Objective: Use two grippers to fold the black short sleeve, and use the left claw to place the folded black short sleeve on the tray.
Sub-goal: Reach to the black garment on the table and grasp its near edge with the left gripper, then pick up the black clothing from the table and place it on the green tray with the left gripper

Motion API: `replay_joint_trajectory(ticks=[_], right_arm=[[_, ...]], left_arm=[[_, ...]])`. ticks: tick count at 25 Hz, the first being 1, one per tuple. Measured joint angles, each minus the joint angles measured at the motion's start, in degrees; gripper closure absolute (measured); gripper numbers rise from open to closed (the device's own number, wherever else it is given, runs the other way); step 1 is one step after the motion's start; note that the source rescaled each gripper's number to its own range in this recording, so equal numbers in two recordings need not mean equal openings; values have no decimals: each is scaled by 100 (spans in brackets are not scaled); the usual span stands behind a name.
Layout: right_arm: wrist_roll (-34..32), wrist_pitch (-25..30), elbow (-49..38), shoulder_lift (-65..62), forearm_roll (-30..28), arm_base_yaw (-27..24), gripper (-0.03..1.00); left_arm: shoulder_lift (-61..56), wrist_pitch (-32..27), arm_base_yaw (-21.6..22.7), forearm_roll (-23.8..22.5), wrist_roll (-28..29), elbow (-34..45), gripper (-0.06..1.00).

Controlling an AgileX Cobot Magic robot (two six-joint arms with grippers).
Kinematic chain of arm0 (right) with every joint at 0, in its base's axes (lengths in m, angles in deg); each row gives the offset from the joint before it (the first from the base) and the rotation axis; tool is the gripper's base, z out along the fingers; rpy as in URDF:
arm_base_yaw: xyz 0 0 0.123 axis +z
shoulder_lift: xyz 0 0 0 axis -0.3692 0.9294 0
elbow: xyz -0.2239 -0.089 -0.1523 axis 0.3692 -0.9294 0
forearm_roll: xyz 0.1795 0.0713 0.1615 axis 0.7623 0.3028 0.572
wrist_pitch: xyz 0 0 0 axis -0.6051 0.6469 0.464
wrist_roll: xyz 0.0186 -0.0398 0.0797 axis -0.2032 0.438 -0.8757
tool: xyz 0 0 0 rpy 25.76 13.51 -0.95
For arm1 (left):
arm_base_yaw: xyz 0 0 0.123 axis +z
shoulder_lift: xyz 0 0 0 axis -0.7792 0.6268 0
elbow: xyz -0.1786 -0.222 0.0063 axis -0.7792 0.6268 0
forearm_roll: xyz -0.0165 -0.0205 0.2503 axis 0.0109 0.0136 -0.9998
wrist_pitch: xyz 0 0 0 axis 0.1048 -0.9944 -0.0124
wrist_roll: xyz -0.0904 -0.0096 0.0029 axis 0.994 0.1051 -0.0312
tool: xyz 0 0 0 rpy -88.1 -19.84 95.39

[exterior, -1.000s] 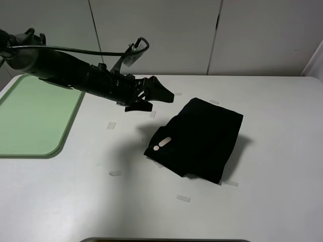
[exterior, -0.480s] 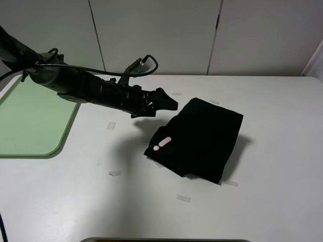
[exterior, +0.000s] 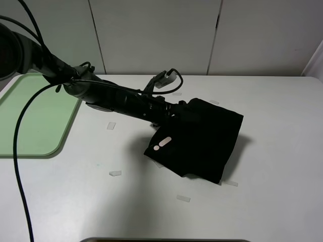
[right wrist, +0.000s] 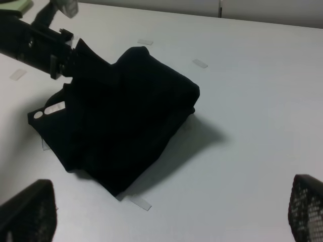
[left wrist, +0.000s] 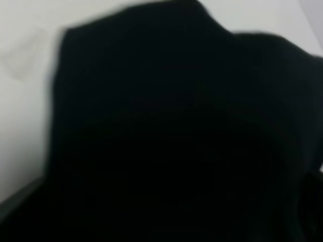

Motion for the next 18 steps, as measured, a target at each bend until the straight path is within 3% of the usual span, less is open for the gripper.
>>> replay_joint_trajectory(ticks=[3,6,12,14,18], right_arm=[[0,0,0,0,6,0,-3],[0,0,0,0,11,0,-3],[0,0,0,0,17,0,-3],[0,0,0,0,17,0,-3],[0,0,0,0,17,0,-3]], left_arm=[[17,-33,-90,0,0,-14,1],[35,-10,-146,0,0,-14,14],[66,31,-173,0,17,-14,65],[66,127,-184,0,23,-14,76],[-10,429,-167,-25,176,-14,77]])
